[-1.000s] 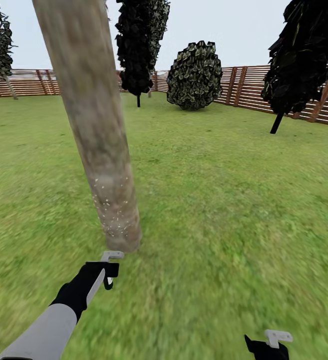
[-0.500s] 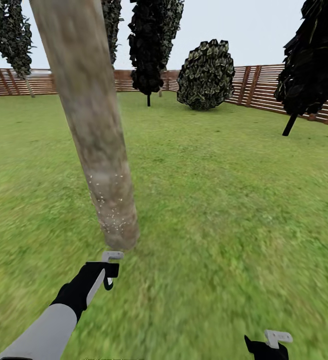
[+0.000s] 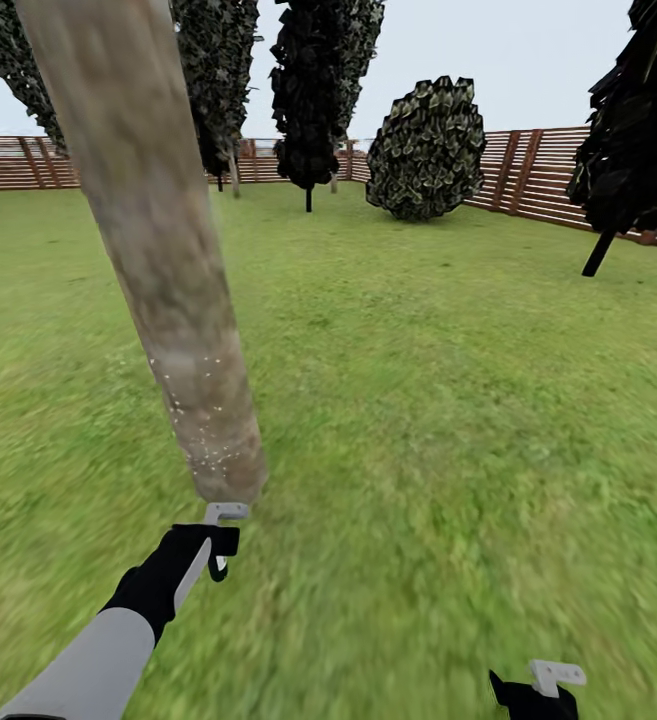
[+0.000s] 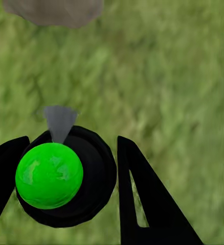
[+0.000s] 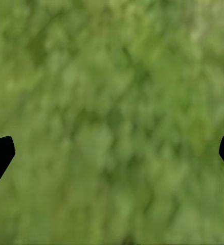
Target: In the garden, pick up the pesticide atomizer on the floor and spray pesticide onto both trees until each tree trunk is fully covered.
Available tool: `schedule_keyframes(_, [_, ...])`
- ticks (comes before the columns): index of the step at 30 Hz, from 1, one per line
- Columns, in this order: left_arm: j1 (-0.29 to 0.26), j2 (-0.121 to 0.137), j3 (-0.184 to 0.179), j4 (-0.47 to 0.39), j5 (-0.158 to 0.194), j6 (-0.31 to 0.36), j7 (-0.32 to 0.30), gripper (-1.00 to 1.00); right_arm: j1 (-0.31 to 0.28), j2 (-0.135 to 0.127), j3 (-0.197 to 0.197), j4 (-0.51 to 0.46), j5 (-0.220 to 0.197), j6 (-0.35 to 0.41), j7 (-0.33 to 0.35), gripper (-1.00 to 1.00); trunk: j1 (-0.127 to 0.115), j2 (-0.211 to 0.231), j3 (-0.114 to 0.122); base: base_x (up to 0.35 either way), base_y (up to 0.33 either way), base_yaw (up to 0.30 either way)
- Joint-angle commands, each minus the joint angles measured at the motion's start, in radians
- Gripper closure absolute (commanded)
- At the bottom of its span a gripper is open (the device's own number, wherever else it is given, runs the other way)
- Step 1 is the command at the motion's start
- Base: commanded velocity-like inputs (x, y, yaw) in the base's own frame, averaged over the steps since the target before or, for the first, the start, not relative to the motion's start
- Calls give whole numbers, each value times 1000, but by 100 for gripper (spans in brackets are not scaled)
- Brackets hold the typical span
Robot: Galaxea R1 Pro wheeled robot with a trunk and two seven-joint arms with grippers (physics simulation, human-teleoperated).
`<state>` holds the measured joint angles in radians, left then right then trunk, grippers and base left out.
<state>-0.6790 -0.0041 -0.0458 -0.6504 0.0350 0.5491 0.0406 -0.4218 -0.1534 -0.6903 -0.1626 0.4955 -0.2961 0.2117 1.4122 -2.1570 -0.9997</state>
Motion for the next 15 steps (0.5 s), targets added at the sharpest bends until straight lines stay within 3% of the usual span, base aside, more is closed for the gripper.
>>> schedule_keyframes(1, [0,0,0,0,0,0,0,100,0,0,0,0,0,0,0,-100,0,0,0,151,-266,55])
schedule_keyframes(15, [-1,-10,1,1,-6,0,0,100,0,1,0,0,0,0,0,-100,0,0,0,151,-266,267])
